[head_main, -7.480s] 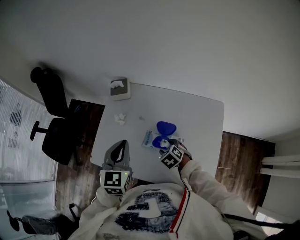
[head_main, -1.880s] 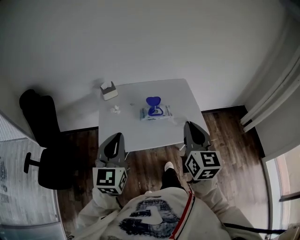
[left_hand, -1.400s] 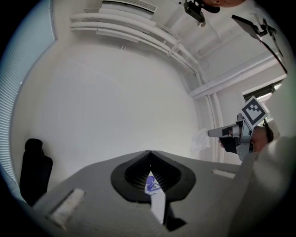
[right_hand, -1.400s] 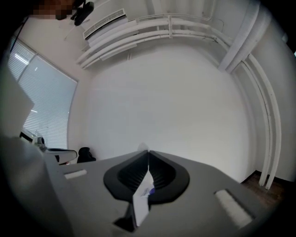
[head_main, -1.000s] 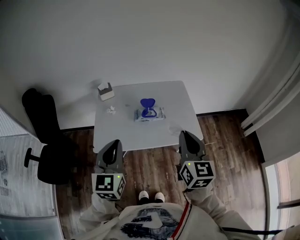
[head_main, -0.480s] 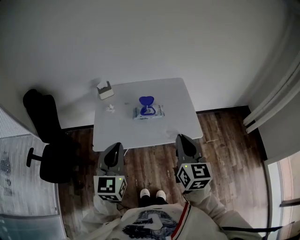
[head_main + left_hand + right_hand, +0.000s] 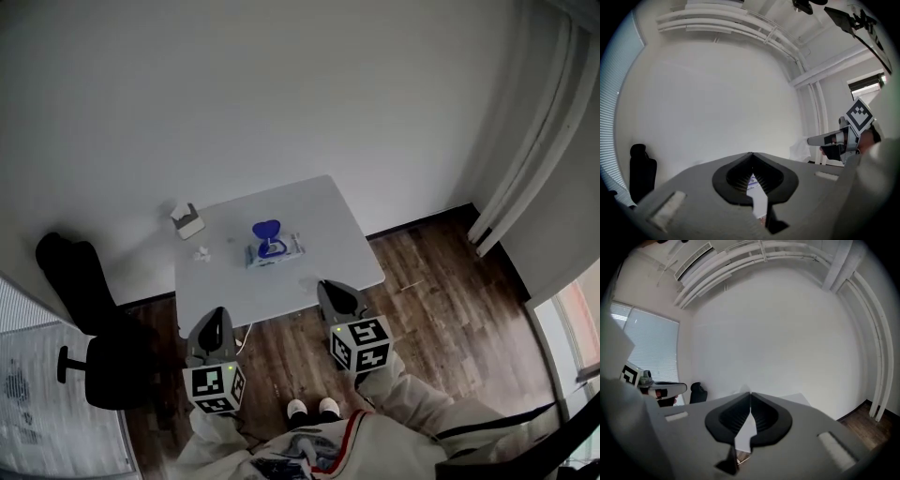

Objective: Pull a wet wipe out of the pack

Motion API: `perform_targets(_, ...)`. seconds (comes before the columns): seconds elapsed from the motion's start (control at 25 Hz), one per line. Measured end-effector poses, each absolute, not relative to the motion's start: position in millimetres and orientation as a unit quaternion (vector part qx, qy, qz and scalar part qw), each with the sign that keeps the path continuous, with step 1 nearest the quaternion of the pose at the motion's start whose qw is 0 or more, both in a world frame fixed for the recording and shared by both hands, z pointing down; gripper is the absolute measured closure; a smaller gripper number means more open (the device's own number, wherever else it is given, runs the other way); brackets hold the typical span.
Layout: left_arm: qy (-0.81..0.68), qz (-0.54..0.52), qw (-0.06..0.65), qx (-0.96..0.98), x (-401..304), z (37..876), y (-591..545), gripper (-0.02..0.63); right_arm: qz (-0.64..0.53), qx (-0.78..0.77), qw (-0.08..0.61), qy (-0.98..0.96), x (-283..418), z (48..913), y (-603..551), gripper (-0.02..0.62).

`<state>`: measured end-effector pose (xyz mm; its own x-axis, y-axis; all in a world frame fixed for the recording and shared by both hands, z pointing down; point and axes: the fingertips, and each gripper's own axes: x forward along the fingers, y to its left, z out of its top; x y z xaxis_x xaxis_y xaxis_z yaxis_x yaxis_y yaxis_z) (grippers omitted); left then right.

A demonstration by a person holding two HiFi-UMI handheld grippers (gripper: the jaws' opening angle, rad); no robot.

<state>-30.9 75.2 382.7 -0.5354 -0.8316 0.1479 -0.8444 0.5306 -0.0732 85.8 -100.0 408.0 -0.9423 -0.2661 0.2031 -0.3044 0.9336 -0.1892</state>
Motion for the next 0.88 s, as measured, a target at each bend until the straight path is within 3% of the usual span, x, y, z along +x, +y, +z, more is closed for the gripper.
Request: perform_targets(0.88,-0.877,0.053,0.039,0.476,-25.0,389.7,100.8,0.603,0.071,0.135,0.087,-0.985,95.5,401.6,-65.6,0.584)
